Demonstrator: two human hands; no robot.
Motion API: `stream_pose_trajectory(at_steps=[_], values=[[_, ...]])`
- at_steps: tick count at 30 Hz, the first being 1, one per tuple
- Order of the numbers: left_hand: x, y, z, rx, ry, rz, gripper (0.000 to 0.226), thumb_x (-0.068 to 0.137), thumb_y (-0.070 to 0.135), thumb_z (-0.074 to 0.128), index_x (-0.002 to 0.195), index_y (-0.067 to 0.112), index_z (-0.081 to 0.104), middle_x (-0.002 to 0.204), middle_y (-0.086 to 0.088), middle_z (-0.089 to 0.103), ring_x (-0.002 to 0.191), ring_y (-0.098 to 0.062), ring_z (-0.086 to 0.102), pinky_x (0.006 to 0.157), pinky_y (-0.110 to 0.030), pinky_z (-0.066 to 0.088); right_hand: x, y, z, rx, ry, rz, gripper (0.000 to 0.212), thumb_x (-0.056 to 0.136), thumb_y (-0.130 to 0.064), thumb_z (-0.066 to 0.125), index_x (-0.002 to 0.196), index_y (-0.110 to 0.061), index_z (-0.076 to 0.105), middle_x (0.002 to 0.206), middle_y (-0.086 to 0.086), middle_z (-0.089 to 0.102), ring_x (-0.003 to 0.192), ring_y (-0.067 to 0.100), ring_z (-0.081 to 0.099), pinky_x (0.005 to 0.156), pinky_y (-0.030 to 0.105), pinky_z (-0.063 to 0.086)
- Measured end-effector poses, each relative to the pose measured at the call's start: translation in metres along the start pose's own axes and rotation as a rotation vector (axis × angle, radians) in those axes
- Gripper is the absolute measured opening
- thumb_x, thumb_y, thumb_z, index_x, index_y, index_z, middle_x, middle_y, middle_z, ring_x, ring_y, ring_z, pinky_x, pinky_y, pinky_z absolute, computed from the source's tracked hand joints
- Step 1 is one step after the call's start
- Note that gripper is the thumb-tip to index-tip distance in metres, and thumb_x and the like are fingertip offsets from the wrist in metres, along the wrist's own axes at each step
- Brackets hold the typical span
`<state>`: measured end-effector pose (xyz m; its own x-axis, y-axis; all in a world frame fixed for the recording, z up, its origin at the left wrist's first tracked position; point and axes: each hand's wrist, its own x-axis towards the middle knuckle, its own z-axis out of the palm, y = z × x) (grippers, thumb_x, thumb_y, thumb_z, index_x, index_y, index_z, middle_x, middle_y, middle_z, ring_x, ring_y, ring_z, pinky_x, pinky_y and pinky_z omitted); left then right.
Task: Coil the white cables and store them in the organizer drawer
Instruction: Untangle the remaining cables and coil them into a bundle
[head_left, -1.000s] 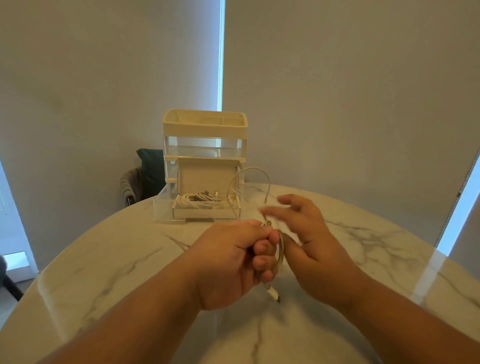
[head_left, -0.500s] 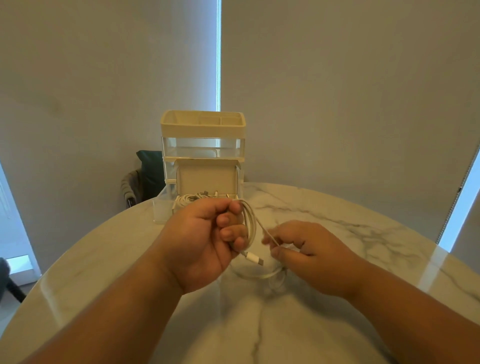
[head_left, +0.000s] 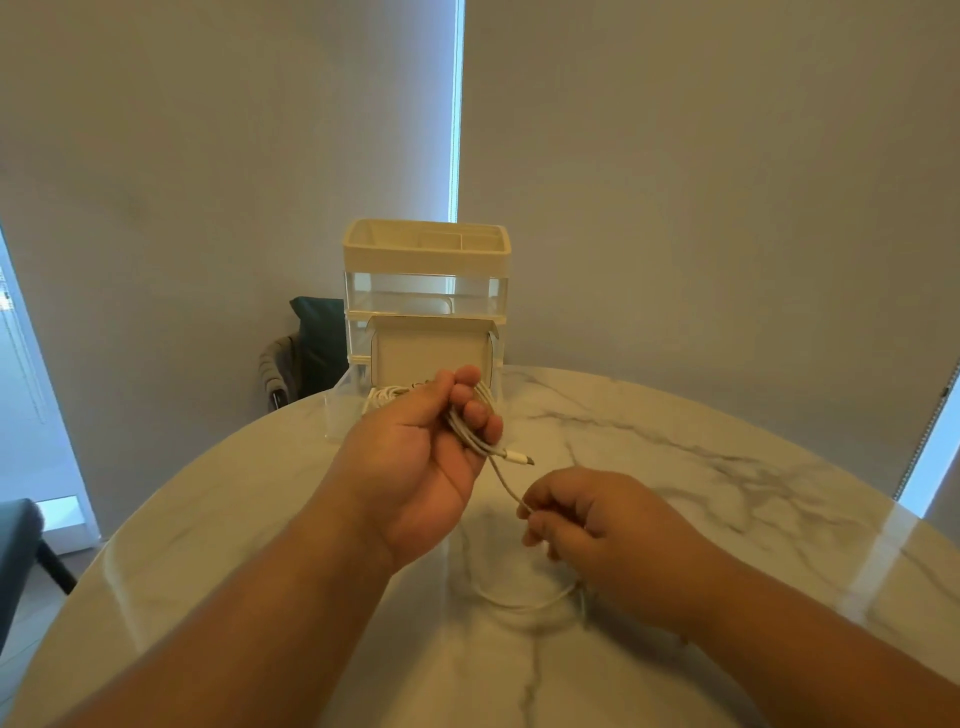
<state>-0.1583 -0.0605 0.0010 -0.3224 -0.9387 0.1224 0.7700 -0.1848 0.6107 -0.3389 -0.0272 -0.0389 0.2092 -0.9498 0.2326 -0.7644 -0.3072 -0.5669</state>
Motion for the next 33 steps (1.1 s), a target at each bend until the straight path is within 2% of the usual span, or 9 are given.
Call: stream_pose_trajectory(at_steps=[2, 4, 8, 12, 15, 18, 22, 27, 33], values=[[-0.001, -0.001, 0.001, 0.009, 0.031, 0.033, 0.024, 0.101, 0.019, 0.047, 0.103, 0.003, 0.064, 0.071, -0.003, 0.066, 0.064, -0.012, 0.067, 0.067, -0.028, 0.061, -0.002, -0.006, 0.004, 0.177, -0.053, 0.018, 0.014, 0.094, -0.019, 0.059, 0.095, -0.029, 0.068, 0.088, -0.013, 0.074, 0.082, 0.006, 0.069, 0.084, 0.036, 0.056], [0.000, -0.003, 0.002, 0.042, 0.063, 0.060, 0.022, 0.100, 0.017, 0.048, 0.103, 0.003, 0.065, 0.077, -0.006, 0.072, 0.071, -0.015, 0.072, 0.074, -0.029, 0.061, -0.005, -0.012, 0.007, 0.457, -0.130, 0.062, 0.020, 0.096, -0.007, 0.055, 0.096, -0.021, 0.069, 0.077, 0.000, 0.073, 0.069, 0.021, 0.069, 0.071, 0.036, 0.056], [0.000, -0.001, -0.002, 0.114, 0.152, 0.094, 0.018, 0.099, 0.014, 0.050, 0.104, 0.003, 0.065, 0.084, -0.008, 0.076, 0.080, -0.017, 0.075, 0.078, -0.029, 0.058, -0.007, -0.010, 0.008, 0.579, -0.132, 0.074, 0.017, 0.093, -0.016, 0.065, 0.100, -0.029, 0.075, 0.058, -0.001, 0.053, 0.051, 0.016, 0.050, 0.054, 0.029, 0.040], [0.005, 0.003, -0.008, 0.170, 0.238, 0.072, 0.018, 0.099, 0.013, 0.052, 0.108, 0.003, 0.064, 0.092, -0.011, 0.077, 0.084, -0.019, 0.075, 0.075, -0.030, 0.058, -0.008, -0.015, 0.001, 0.294, 0.001, 0.053, 0.016, 0.091, -0.024, 0.066, 0.093, -0.038, 0.075, 0.063, -0.015, 0.061, 0.055, 0.001, 0.053, 0.061, 0.015, 0.040], [0.009, -0.001, -0.012, 0.202, 0.326, 0.071, 0.018, 0.100, 0.014, 0.051, 0.107, 0.002, 0.063, 0.092, -0.013, 0.076, 0.078, -0.018, 0.075, 0.067, -0.026, 0.061, -0.009, -0.020, -0.008, 0.091, 0.122, 0.023, 0.014, 0.091, -0.030, 0.065, 0.085, -0.039, 0.074, 0.084, -0.026, 0.068, 0.081, -0.008, 0.061, 0.068, 0.009, 0.042], [0.012, -0.002, -0.013, 0.212, 0.381, 0.077, 0.018, 0.102, 0.014, 0.049, 0.106, 0.001, 0.060, 0.097, -0.014, 0.072, 0.079, -0.019, 0.073, 0.068, -0.026, 0.058, -0.012, -0.026, -0.008, 0.001, 0.057, -0.007, 0.014, 0.092, -0.035, 0.063, 0.094, -0.043, 0.074, 0.086, -0.029, 0.067, 0.089, -0.010, 0.059, 0.077, 0.012, 0.046], [0.014, 0.000, -0.017, 0.215, 0.440, 0.076, 0.020, 0.101, 0.013, 0.049, 0.113, 0.000, 0.059, 0.102, -0.015, 0.070, 0.086, -0.021, 0.070, 0.072, -0.029, 0.057, -0.016, -0.037, -0.001, -0.126, 0.018, -0.084, 0.024, 0.095, -0.037, 0.057, 0.116, -0.042, 0.069, 0.099, -0.033, 0.064, 0.102, -0.012, 0.053, 0.081, 0.000, 0.037], [0.011, -0.006, -0.014, 0.323, 0.416, 0.116, 0.010, 0.096, 0.014, 0.058, 0.099, 0.007, 0.064, 0.097, -0.012, 0.075, 0.088, -0.021, 0.074, 0.076, -0.028, 0.059, -0.020, -0.043, -0.011, -0.283, 0.123, -0.114, 0.023, 0.097, -0.042, 0.049, 0.111, -0.039, 0.067, 0.098, -0.025, 0.068, 0.095, 0.000, 0.058, 0.082, 0.020, 0.048], [0.010, -0.008, -0.010, 0.334, 0.394, 0.104, 0.015, 0.097, 0.013, 0.057, 0.100, 0.001, 0.066, 0.087, -0.012, 0.077, 0.078, -0.017, 0.075, 0.068, -0.025, 0.061, -0.024, -0.041, -0.018, -0.353, 0.191, -0.153, 0.022, 0.097, -0.046, 0.045, 0.106, -0.041, 0.065, 0.087, -0.027, 0.066, 0.089, 0.000, 0.058, 0.073, 0.016, 0.046]])
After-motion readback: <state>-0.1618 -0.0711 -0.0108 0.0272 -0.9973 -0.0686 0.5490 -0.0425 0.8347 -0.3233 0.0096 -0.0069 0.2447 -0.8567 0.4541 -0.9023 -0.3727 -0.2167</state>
